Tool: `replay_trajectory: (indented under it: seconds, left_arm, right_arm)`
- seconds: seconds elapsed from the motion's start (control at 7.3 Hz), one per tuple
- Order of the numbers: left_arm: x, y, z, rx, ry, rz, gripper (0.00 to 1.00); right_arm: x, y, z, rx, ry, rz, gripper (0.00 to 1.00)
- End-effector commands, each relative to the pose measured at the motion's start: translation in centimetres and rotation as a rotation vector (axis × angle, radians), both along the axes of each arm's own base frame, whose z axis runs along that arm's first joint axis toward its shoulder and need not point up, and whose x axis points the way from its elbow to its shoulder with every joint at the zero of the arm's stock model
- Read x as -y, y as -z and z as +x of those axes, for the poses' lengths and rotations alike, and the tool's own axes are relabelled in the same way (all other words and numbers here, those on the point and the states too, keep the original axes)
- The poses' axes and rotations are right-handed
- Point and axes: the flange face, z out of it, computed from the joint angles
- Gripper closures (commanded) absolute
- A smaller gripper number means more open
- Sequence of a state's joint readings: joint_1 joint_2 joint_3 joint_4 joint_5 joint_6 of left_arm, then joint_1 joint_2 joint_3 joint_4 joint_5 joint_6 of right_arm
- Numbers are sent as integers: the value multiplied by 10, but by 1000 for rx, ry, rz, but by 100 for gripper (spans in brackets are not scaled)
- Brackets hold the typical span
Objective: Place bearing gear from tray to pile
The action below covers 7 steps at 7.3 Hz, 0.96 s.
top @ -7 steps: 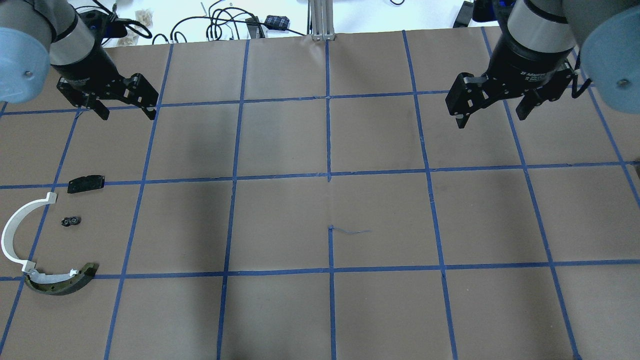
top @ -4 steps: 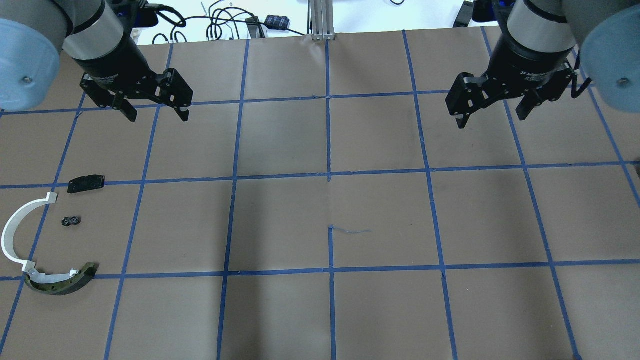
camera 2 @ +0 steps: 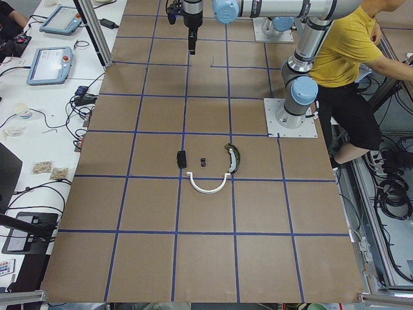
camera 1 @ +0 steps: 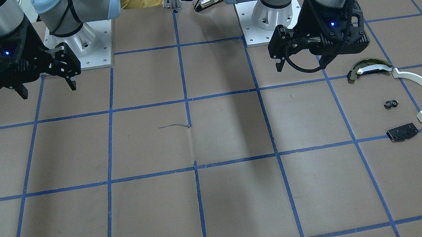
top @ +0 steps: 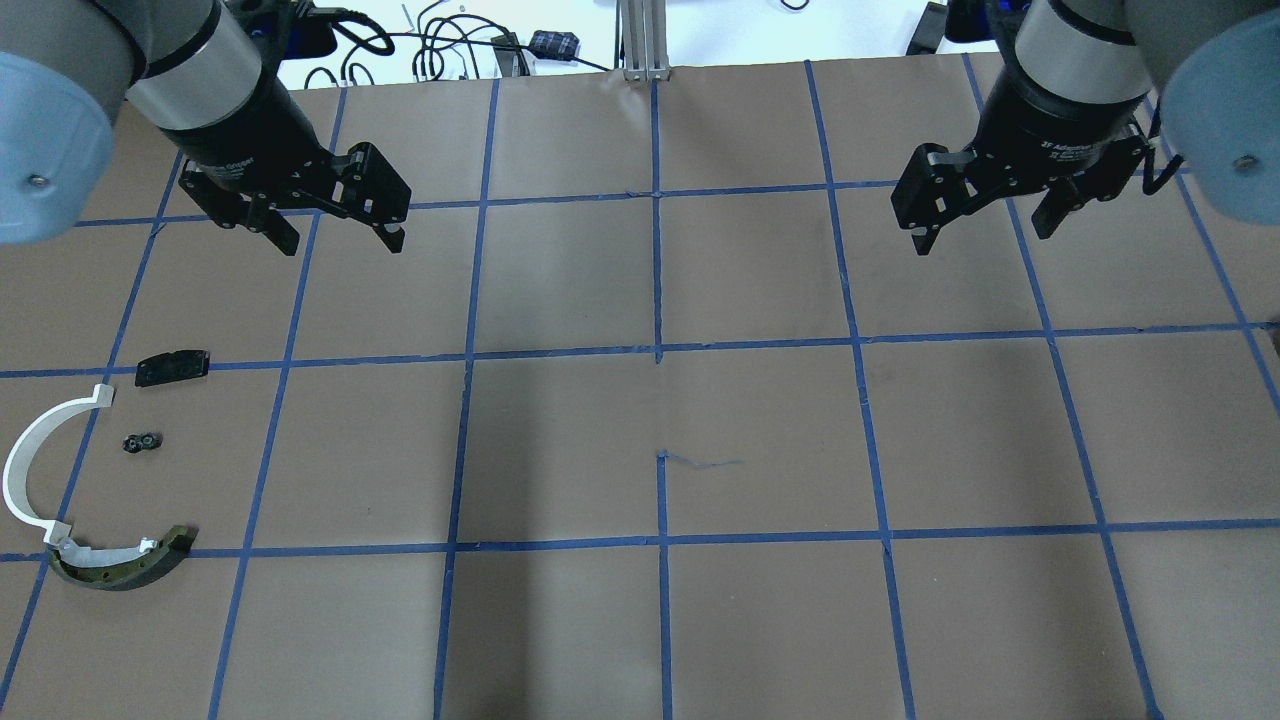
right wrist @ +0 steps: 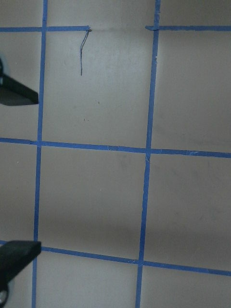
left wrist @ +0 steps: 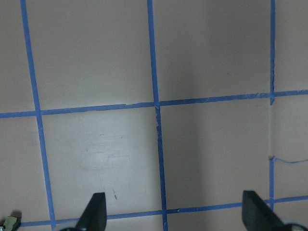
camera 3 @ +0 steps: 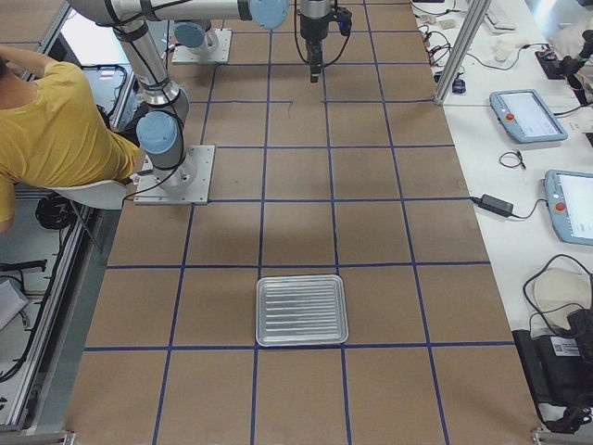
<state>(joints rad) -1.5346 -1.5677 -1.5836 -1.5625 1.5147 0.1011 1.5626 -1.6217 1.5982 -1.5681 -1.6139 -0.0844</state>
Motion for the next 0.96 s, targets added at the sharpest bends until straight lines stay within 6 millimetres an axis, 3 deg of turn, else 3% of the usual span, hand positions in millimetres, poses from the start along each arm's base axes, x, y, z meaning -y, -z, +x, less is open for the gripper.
replay_trajectory:
  seconds: [0.0, 0.82]
  left_arm:
    - [-9, 0, 8, 17, 3, 14, 0]
    - [-17, 3, 12, 46, -3, 20, 0]
  right_arm:
    - [1, -5, 6, 46, 13, -14, 0]
    - [3, -13, 5, 33, 11, -32, 0]
